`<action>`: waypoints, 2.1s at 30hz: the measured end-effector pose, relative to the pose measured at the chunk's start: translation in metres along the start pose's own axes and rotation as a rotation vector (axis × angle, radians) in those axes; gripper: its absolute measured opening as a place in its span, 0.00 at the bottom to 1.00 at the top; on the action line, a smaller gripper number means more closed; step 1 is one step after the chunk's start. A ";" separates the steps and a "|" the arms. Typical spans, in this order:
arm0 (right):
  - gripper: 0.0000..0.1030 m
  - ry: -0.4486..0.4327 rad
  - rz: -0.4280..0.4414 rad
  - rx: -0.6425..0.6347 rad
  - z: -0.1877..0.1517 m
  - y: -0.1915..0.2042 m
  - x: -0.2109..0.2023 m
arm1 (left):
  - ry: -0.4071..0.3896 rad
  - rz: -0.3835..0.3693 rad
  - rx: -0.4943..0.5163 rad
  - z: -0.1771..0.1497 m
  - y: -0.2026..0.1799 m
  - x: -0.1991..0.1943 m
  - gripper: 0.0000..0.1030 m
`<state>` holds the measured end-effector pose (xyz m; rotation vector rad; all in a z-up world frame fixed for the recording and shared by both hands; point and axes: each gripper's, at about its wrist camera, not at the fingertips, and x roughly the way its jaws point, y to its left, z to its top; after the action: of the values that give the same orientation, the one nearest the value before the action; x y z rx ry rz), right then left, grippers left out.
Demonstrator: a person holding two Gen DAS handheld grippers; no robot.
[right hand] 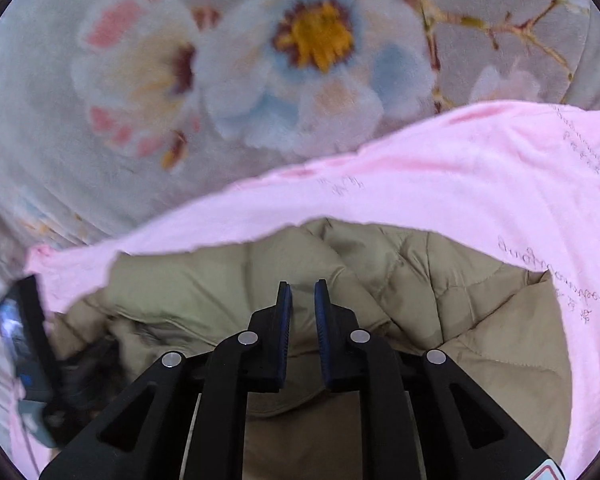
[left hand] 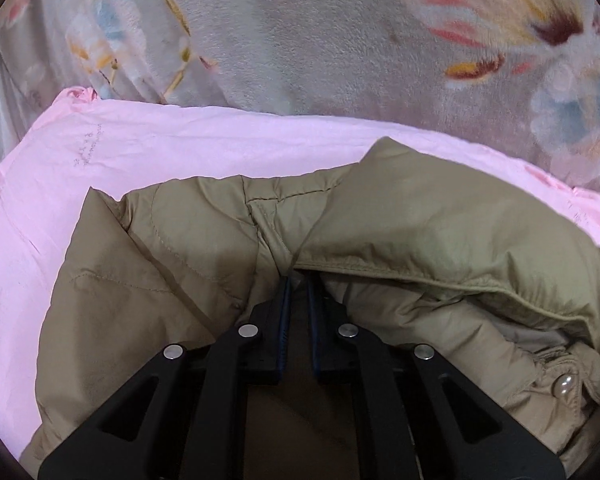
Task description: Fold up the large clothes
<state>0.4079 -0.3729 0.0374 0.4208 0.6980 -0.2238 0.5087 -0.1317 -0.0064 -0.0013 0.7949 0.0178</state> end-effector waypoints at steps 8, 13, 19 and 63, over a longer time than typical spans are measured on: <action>0.12 0.024 -0.031 -0.069 -0.010 0.002 0.023 | -0.080 -0.193 -0.230 0.028 0.038 -0.037 0.08; 0.12 0.015 -0.049 -0.090 -0.016 0.007 0.021 | -0.063 -0.151 -0.285 0.047 0.034 -0.022 0.09; 0.12 0.017 -0.039 -0.089 -0.016 0.004 0.018 | 0.019 -0.017 -0.087 0.016 0.008 0.017 0.03; 0.62 0.021 -0.137 -0.024 -0.310 -0.096 -0.324 | 0.191 -0.124 -0.228 -0.266 0.268 -0.262 0.69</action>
<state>-0.0443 -0.3013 0.0098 0.3528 0.7503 -0.3404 0.1311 0.1305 -0.0036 -0.2709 0.9787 -0.0091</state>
